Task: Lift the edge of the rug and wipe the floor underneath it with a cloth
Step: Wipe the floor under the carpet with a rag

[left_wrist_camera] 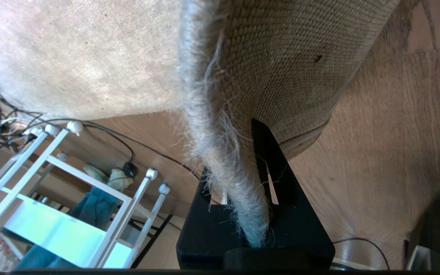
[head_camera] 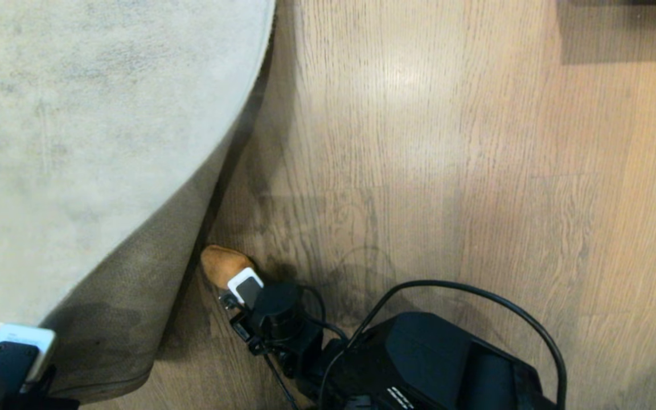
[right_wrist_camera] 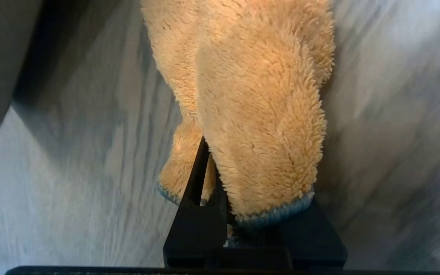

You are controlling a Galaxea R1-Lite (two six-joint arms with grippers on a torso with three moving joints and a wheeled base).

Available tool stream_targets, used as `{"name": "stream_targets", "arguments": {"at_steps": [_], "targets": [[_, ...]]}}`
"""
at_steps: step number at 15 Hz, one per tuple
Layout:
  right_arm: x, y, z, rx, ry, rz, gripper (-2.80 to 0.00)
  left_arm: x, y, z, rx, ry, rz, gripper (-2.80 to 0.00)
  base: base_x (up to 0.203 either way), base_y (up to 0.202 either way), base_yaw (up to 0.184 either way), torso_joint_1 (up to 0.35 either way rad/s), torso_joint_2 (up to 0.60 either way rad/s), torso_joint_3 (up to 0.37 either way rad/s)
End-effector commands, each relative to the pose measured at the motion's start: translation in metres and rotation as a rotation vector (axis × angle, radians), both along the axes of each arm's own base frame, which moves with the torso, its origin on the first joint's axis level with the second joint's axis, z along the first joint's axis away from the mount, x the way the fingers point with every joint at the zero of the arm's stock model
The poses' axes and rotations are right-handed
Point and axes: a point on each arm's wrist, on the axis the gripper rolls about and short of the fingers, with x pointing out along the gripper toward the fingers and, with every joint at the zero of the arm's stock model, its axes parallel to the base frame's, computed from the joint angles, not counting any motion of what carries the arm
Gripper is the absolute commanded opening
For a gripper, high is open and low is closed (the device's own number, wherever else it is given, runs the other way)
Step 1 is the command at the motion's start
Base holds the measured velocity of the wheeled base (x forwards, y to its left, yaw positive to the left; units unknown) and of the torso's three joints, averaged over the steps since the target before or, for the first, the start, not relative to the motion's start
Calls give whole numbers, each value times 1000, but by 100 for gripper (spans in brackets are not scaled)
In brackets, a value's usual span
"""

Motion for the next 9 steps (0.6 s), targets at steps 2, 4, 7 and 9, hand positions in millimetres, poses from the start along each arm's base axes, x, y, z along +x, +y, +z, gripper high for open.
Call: {"name": "stream_targets", "arguments": {"at_steps": [2,4,7,9], "targets": [[29,-19,24,43,-34,-74,-280,0,0,0,3,-2,4,-280,0,0,0,0,0,0],[44,-33,45,71,-57,-114,-280,0,0,0,3,-4,5,-280,0,0,0,0,0,0],[58,-51,78,109,-91,-156,-280,0,0,0,3,-3,5,-280,0,0,0,0,0,0],[65,-63,102,138,-118,-181,-280,0,0,0,3,-3,5,-280,0,0,0,0,0,0]]}}
